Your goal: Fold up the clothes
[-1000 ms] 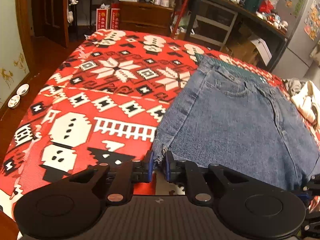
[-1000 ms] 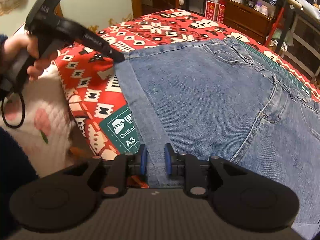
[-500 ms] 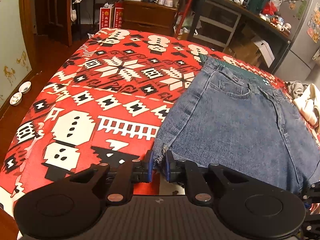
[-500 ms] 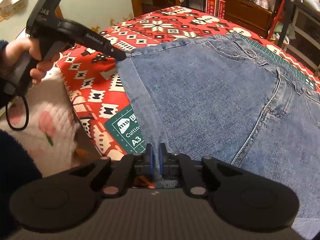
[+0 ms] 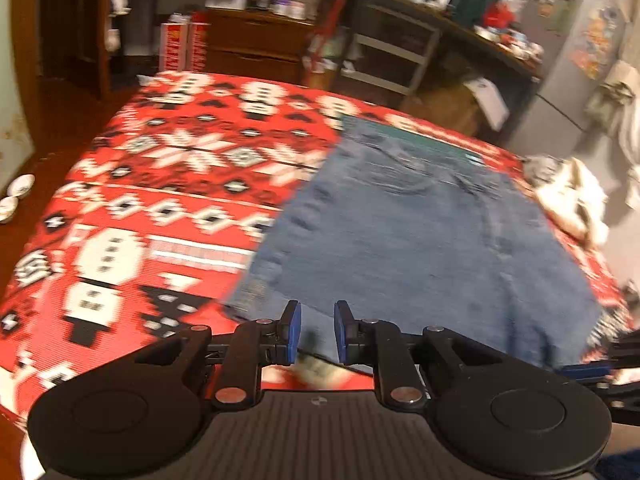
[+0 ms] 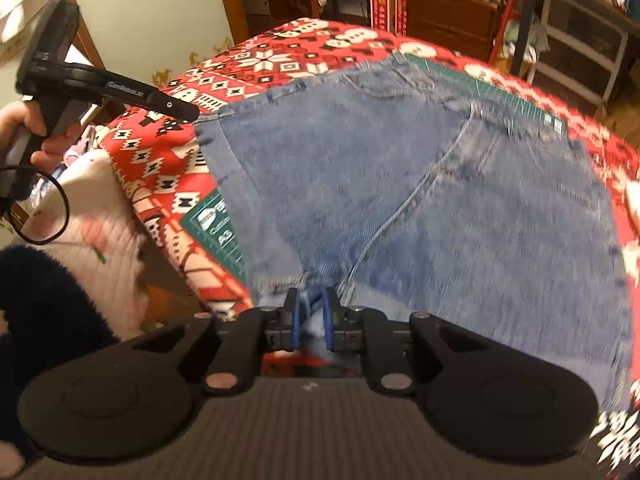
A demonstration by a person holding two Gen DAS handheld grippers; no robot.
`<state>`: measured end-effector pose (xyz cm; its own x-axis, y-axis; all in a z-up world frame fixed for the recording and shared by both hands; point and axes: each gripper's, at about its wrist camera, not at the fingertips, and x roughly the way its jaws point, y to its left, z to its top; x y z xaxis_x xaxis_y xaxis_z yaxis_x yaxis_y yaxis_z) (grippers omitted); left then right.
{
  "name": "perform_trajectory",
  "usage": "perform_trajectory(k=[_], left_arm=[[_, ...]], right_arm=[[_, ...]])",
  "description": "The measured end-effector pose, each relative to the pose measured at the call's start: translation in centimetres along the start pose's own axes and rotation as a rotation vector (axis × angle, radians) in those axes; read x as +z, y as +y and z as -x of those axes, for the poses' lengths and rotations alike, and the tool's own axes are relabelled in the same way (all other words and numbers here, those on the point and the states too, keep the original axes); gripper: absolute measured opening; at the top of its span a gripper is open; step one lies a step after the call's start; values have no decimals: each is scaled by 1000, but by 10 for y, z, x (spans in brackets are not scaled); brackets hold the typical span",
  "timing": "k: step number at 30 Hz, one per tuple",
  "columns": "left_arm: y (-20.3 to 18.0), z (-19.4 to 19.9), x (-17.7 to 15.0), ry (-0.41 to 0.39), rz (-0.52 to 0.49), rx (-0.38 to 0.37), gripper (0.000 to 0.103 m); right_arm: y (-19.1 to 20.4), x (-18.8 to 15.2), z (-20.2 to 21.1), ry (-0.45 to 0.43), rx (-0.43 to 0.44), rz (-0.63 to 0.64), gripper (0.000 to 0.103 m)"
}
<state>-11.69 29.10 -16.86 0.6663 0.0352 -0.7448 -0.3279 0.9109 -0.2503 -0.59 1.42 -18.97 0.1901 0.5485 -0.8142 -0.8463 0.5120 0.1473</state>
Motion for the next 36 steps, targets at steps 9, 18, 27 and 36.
perform_trajectory(k=[9,18,27,36], left_arm=[[-87,-19,-30,171,-142,-220,17],[-133,-37,-55,261,-221,-348,17],[-133,-48,-47,250,-144,-381,22],[-148,-63,-45,320,-206,-423,22]], right_arm=[[20,-2,-6,1,23,38,28],[-28,-31,19,-30,58,-287,28],[-71,-50,5,-114,192,-594,27],[-75,-47,-7,-105,154,-610,27]])
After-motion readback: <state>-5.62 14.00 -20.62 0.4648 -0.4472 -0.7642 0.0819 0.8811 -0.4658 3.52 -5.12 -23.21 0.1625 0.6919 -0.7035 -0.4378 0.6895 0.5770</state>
